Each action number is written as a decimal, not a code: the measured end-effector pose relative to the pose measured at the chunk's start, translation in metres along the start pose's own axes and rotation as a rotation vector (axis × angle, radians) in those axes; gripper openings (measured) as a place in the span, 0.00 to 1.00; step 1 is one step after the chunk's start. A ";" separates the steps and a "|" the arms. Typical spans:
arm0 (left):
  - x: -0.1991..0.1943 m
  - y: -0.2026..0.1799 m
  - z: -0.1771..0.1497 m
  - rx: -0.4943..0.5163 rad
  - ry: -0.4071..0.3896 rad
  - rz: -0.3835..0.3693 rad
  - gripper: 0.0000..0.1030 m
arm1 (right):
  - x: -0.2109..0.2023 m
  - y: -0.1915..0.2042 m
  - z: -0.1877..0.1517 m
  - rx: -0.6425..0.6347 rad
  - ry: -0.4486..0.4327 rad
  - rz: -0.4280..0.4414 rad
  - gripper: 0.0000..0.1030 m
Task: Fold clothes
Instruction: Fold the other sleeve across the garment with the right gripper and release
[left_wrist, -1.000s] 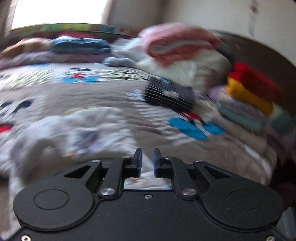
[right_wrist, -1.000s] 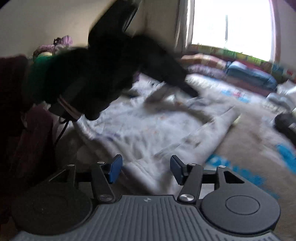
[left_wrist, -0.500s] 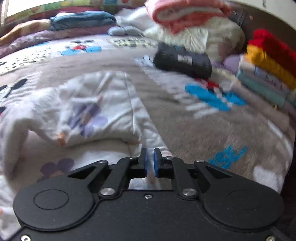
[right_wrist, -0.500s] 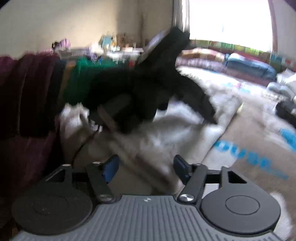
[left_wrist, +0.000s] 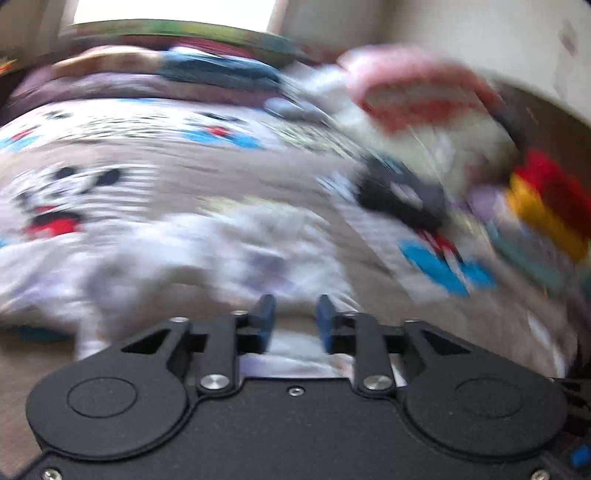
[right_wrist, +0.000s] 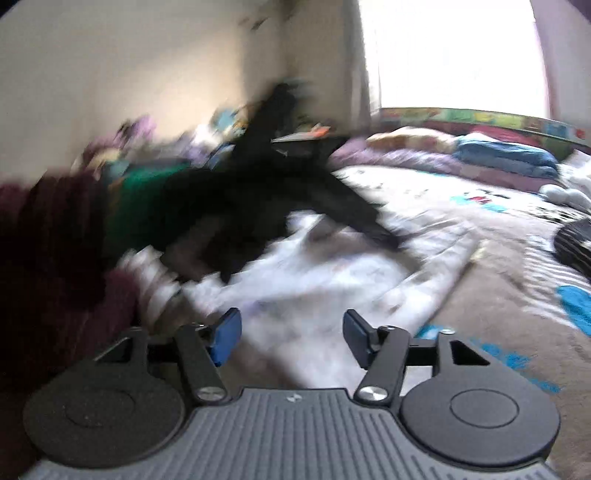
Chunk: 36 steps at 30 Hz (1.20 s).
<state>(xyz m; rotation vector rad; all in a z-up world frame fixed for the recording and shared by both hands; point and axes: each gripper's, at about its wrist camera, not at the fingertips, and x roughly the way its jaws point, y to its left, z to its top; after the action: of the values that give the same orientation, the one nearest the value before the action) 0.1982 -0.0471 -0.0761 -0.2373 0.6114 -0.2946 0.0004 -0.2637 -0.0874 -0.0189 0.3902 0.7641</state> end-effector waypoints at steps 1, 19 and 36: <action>-0.006 0.017 0.002 -0.076 -0.029 0.026 0.44 | 0.002 -0.011 0.004 0.021 -0.020 -0.022 0.57; -0.009 0.137 -0.037 -1.036 0.005 -0.139 0.45 | 0.145 -0.191 0.045 0.360 -0.037 -0.078 0.54; 0.021 0.146 -0.055 -1.214 -0.125 -0.182 0.47 | 0.153 -0.261 0.036 0.724 -0.183 0.133 0.54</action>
<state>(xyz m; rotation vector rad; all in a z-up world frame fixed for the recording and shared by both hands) 0.2111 0.0747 -0.1749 -1.4722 0.5810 -0.0448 0.2893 -0.3446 -0.1400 0.7572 0.4775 0.7127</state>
